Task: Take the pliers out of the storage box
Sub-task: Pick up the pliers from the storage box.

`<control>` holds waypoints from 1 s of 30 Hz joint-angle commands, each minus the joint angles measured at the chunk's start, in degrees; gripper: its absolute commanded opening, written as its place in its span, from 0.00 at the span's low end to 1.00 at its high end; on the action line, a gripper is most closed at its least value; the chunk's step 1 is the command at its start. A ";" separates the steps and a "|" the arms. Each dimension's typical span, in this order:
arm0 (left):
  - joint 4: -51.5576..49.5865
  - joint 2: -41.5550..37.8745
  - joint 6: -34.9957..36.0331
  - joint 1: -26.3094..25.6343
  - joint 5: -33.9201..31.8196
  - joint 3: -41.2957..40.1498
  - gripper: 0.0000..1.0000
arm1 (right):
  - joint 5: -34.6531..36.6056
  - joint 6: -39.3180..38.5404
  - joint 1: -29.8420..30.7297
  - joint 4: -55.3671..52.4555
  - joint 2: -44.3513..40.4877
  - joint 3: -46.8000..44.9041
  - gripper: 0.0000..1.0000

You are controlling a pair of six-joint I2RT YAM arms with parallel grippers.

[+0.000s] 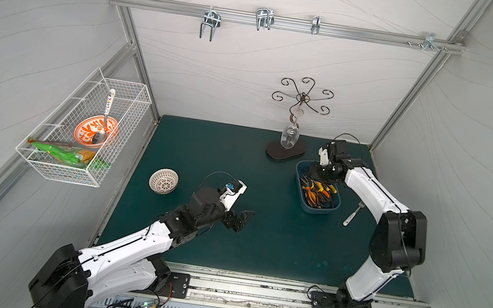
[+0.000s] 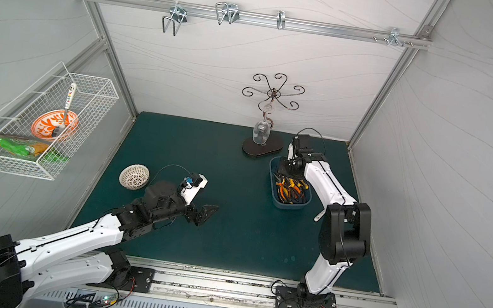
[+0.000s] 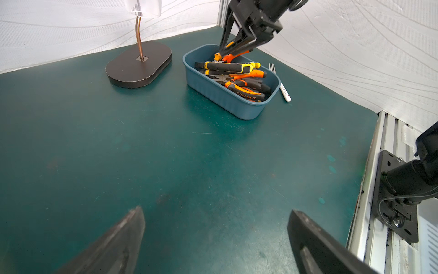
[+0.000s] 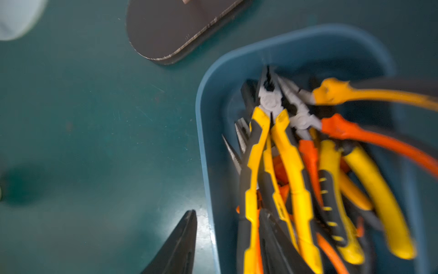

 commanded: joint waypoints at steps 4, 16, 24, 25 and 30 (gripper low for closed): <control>0.85 -1.73 0.66 -0.24 -1.46 1.19 1.00 | -0.05 0.06 0.53 -6.85 4.26 3.78 0.38; 0.99 -1.49 -0.06 -0.29 -2.01 1.37 1.00 | 2.48 0.10 0.89 -9.70 6.43 4.52 0.20; 0.49 -0.80 -4.62 -0.27 -3.71 1.81 1.00 | 6.85 -1.77 3.58 -7.66 2.13 2.58 0.00; 0.26 -0.56 -5.52 -0.30 -3.84 2.07 1.00 | 8.35 -2.33 4.34 -6.61 0.94 1.51 0.00; 0.41 0.72 -9.43 -0.28 -4.55 3.21 1.00 | 14.65 -2.70 7.05 0.20 -5.48 -4.87 0.00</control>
